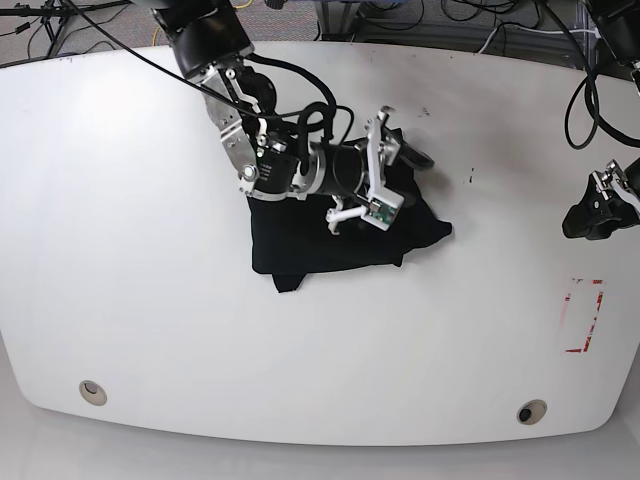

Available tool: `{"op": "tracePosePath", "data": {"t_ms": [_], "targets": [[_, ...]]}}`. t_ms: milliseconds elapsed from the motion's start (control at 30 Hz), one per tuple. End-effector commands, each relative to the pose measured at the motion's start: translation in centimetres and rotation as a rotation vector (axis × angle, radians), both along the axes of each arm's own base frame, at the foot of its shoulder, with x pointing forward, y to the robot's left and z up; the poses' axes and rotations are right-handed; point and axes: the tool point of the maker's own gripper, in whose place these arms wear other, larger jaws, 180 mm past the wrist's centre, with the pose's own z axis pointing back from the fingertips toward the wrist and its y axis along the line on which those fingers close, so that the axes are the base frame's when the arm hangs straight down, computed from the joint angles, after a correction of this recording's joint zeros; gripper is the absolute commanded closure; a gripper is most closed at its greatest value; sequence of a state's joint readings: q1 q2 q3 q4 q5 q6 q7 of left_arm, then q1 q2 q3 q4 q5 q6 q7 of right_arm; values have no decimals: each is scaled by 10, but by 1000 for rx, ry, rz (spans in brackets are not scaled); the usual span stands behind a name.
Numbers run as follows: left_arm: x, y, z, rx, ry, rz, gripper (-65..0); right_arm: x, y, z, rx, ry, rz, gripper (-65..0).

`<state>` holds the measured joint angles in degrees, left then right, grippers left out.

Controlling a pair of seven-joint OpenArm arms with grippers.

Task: Fold the T-shirt properly
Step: 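Press and flatten the folded shirt with the right gripper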

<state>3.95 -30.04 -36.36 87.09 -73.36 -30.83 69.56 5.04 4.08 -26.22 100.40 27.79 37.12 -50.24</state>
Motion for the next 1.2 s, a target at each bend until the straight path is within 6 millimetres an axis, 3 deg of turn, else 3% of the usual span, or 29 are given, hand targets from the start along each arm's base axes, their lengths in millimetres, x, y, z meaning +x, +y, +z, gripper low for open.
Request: {"op": "tracePosePath", "data": {"t_ms": [0,300,400,633,800,1033,1167], "targets": [[3,4,15,16,-43,-4,-374,-4,-7,-5,5,15,-4,-335],[4,-8,8,12,-22,-39,-374,-24,-10,-55,9,175,-38,-335],[4,-9,7,12,-19,-45,-374,-34,9,-59,24,208,-2,-335],[7,-16,8,12,-22,-64,-374,-34,43,-36,69,164,72,-335],[8,-23,13,30,-39,-91,-374,-18,45,-10,86,78,80,-335],[6,-63,10,166,-31,-231,-374,30,-1,25,57,-60,-42,-335],[1,-113,-9,262,-12,-364,-374,63,-44,28,7,-107,-130,-335]]}}
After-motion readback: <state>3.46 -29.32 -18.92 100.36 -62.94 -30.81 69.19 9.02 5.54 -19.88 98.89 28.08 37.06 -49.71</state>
